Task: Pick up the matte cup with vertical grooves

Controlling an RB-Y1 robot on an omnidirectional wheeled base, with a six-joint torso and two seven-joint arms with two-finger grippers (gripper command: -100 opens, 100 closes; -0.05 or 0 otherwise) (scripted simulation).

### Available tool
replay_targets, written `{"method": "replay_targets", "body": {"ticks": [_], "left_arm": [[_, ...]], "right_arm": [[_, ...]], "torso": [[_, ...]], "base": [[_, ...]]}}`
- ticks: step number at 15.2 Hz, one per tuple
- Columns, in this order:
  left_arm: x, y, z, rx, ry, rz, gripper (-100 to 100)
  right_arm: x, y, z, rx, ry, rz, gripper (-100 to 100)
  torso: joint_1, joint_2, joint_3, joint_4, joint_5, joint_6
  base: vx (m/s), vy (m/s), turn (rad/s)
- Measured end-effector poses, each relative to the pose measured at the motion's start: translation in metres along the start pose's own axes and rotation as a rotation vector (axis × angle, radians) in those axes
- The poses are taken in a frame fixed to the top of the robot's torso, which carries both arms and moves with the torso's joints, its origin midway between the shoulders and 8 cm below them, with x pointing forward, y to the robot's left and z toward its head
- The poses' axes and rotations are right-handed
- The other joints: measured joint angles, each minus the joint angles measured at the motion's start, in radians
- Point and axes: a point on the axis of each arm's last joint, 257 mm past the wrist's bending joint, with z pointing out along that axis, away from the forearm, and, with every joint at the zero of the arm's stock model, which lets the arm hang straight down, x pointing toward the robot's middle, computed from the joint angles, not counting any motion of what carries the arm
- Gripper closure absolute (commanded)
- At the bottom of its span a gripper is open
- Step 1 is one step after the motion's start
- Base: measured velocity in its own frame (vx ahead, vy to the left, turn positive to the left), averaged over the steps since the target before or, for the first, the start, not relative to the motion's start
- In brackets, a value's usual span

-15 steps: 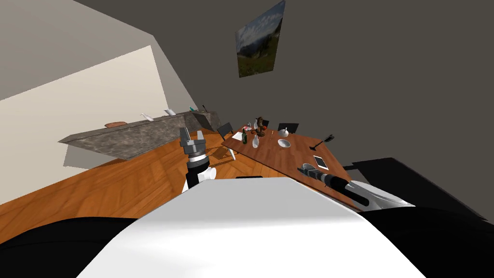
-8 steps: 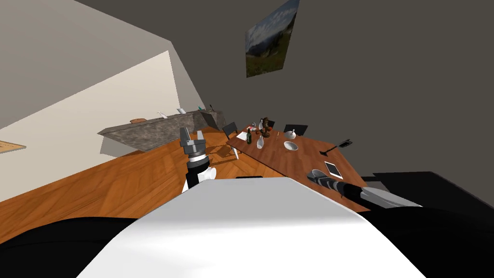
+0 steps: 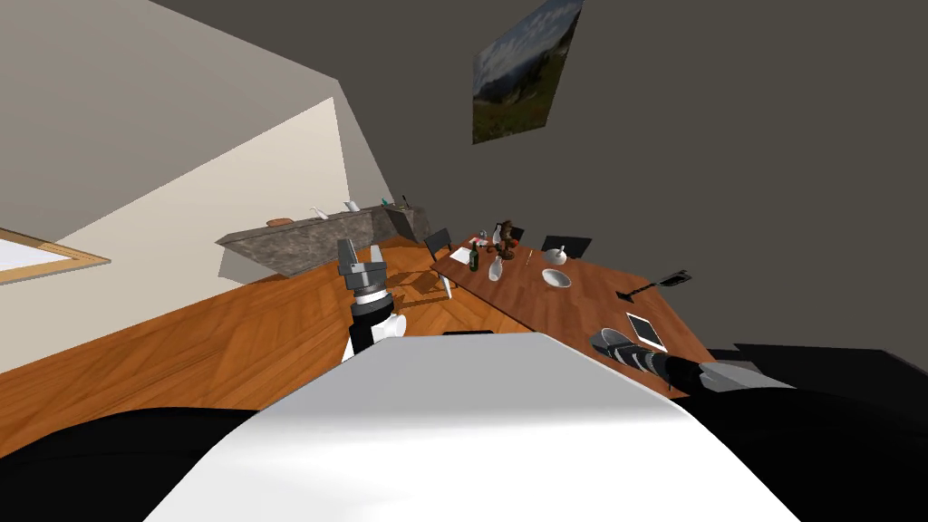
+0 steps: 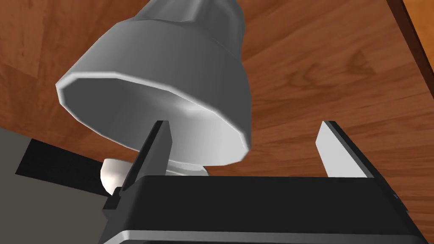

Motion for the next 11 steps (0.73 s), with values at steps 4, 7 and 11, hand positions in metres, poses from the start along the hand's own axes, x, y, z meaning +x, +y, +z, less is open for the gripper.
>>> {"method": "replay_targets", "body": {"ticks": [4,7,11], "left_arm": [[0.000,0.000,0.000,0.000,0.000,0.000,0],[0.000,0.000,0.000,0.000,0.000,0.000,0],[0.000,0.000,0.000,0.000,0.000,0.000,0]], "right_arm": [[0.023,-0.003,-0.002,0.014,0.045,-0.011,-100],[0.032,0.005,0.008,0.020,0.047,0.005,-100],[0.032,0.004,0.008,0.026,0.046,0.007,100]], "torso": [[-0.002,0.001,0.000,0.000,-0.001,0.000],[-0.007,0.001,0.000,0.000,-0.002,0.000],[-0.005,0.002,0.001,0.000,-0.003,0.000]], "base": [[0.017,0.000,0.074],[0.010,-0.054,0.070],[0.002,-0.008,-0.002]]}}
